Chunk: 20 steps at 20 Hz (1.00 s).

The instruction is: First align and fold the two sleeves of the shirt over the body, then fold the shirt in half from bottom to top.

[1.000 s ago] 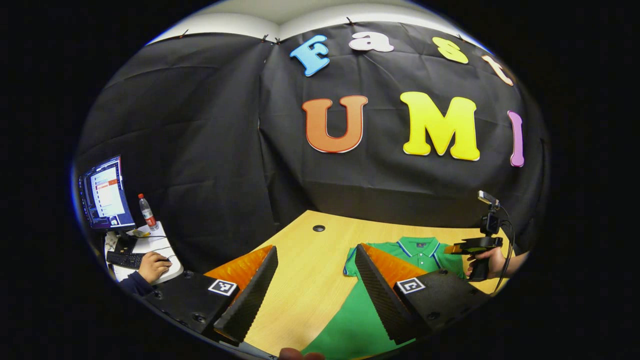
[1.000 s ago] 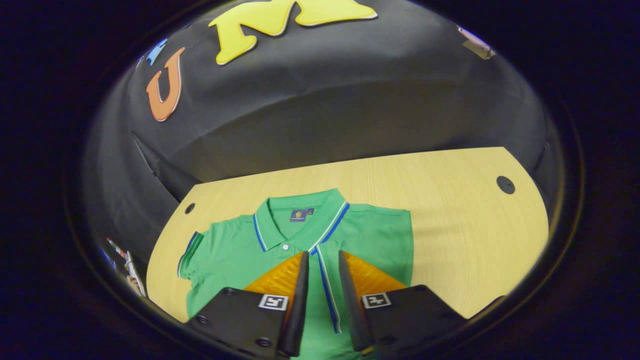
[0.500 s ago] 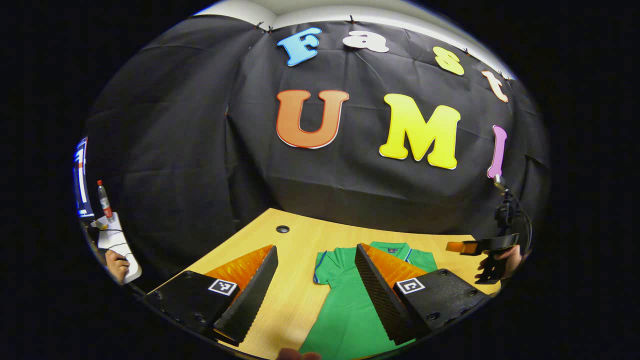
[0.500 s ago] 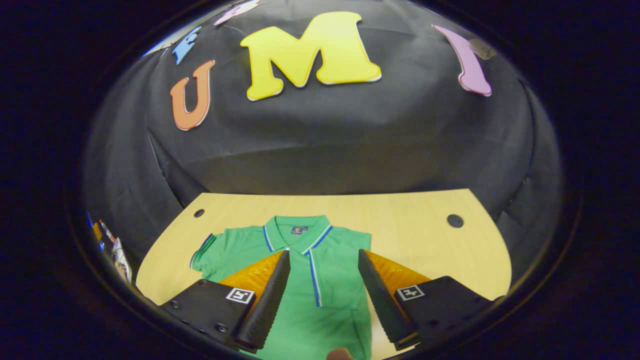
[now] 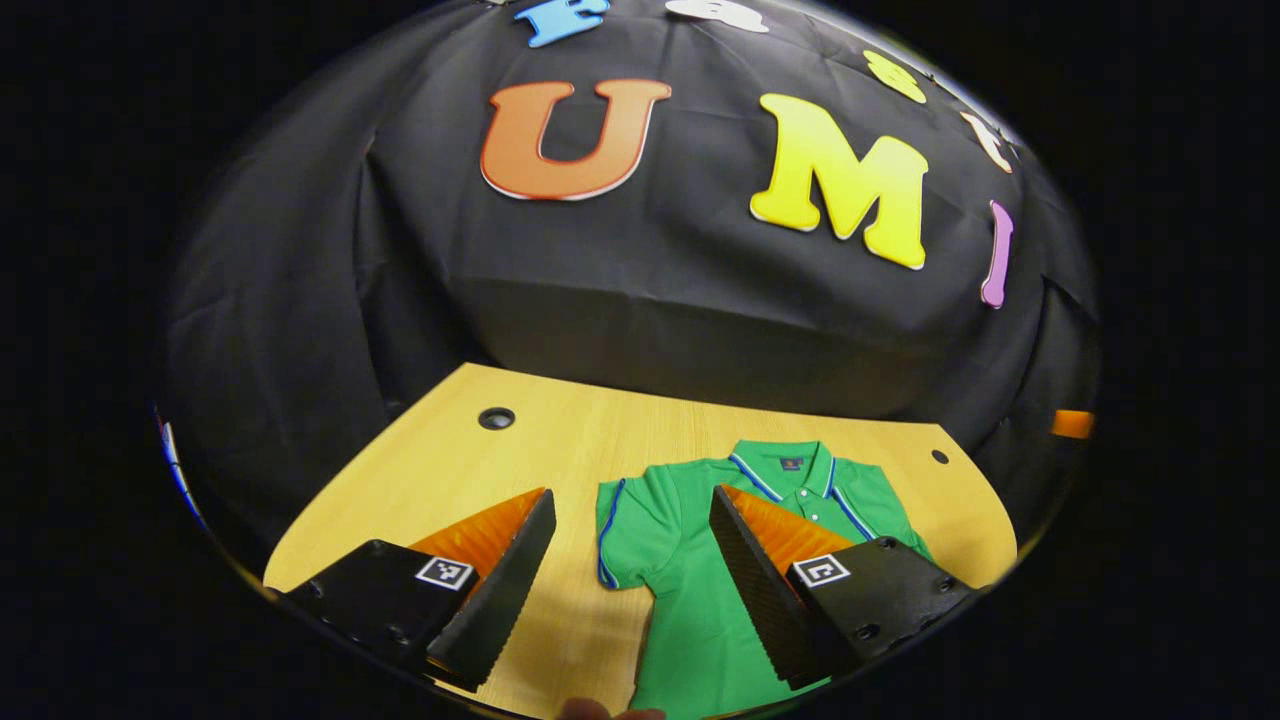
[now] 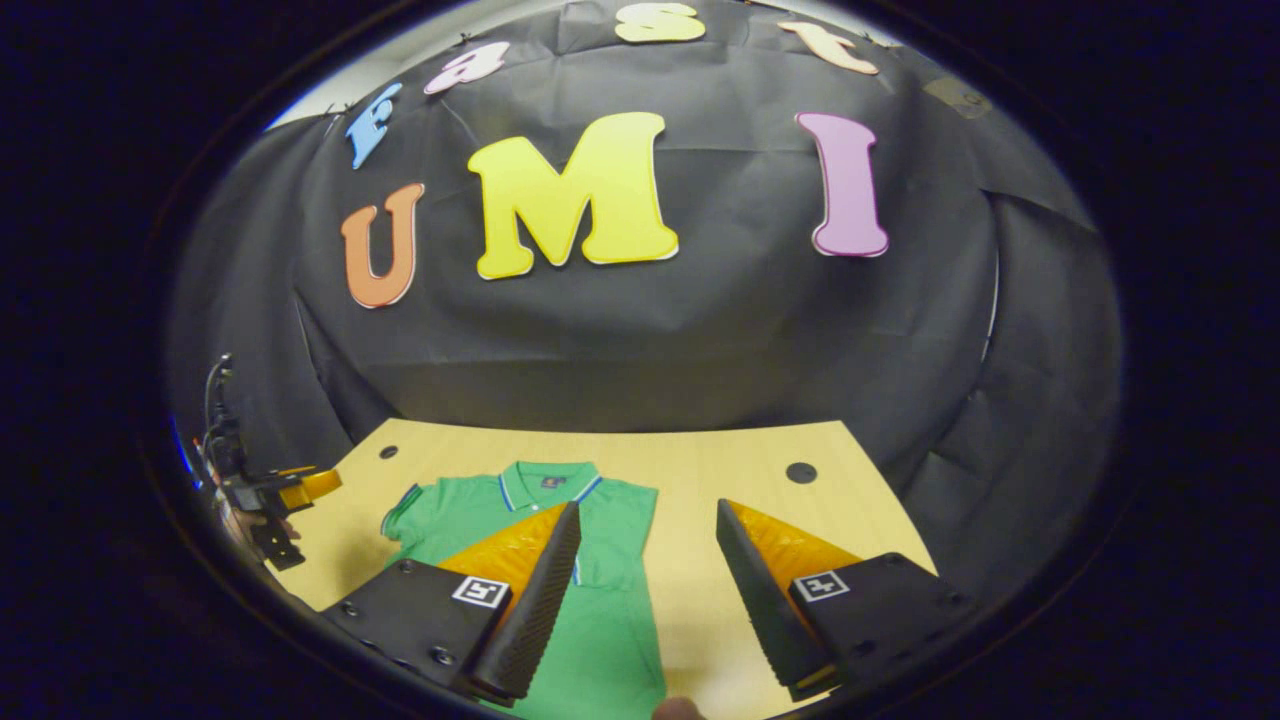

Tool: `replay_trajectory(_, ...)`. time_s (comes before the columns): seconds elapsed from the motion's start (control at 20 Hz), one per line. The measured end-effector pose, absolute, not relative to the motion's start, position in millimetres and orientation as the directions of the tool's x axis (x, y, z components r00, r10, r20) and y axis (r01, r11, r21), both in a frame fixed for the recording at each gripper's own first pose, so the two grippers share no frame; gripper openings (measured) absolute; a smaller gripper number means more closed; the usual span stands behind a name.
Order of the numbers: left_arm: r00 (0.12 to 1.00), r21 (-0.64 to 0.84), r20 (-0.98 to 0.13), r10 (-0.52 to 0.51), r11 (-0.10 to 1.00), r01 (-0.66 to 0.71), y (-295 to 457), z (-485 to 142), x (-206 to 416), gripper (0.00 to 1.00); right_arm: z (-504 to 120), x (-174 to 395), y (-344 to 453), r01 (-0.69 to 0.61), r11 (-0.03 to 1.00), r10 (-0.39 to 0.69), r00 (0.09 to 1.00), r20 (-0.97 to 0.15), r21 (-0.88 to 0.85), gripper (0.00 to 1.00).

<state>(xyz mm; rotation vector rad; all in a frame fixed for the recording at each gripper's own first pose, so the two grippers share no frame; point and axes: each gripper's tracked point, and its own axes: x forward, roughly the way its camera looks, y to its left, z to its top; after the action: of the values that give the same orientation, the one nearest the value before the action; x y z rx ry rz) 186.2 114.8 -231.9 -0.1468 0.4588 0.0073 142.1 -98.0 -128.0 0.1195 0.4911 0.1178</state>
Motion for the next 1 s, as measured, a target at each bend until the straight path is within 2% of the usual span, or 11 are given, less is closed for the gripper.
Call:
replay_trajectory(0.35,0.840,-0.026,-0.542,-0.013,1.000,-0.001,124.4,-318.0,243.2,0.96,-136.8,94.1,-108.5,-0.075,0.989,0.132,0.850,-0.510,0.130,0.87)
replay_trajectory(0.4,0.830,-0.017,-0.558,-0.014,1.000,0.006,127.0,-329.1,246.7,0.95,-137.7,91.4,-106.9,-0.074,0.987,0.136,0.849,-0.511,0.140,0.80)
replay_trajectory(0.45,0.820,-0.006,-0.572,-0.009,1.000,0.007,130.0,-338.0,249.2,0.94,-140.5,88.5,-105.2,-0.070,0.986,0.138,0.846,-0.515,0.150,0.80)
replay_trajectory(0.5,0.812,0.010,-0.584,0.001,1.000,0.006,133.3,-345.8,252.1,0.92,-142.8,86.5,-103.7,-0.068,0.985,0.143,0.842,-0.520,0.159,0.87)
replay_trajectory(0.6,0.801,0.037,-0.599,0.018,0.999,0.005,140.3,-355.6,254.8,0.86,-148.2,84.1,-103.7,-0.058,0.983,0.144,0.836,-0.530,0.175,0.87)
replay_trajectory(0.65,0.795,0.035,-0.607,0.016,0.999,0.006,141.1,-358.1,255.9,0.80,-151.2,84.2,-103.7,-0.052,0.983,0.141,0.834,-0.533,0.178,0.80)
replay_trajectory(0.7,0.786,0.023,-0.618,0.012,1.000,0.003,140.1,-362.0,255.2,0.82,-153.7,84.6,-104.8,-0.051,0.985,0.134,0.834,-0.535,0.167,0.80)
replay_trajectory(0.75,0.775,0.016,-0.631,0.014,1.000,-0.006,140.9,-366.9,253.5,0.63,-157.7,85.2,-104.4,-0.053,0.987,0.127,0.834,-0.537,0.152,0.87)
replay_trajectory(0.85,0.773,0.008,-0.635,0.012,1.000,-0.009,140.9,-367.3,254.9,0.48,-159.8,84.1,-100.1,-0.066,0.989,0.127,0.834,-0.537,0.131,0.88)
replay_trajectory(0.9,0.767,0.013,-0.642,0.019,1.000,-0.013,143.4,-369.3,254.1,0.47,-159.5,83.5,-97.4,-0.075,0.990,0.128,0.835,-0.536,0.118,0.89)
replay_trajectory(1.0,0.765,0.009,-0.644,0.028,1.000,-0.029,145.9,-368.1,256.6,0.18,-162.0,83.5,-94.5,-0.090,0.991,0.127,0.838,-0.530,0.096,0.90)
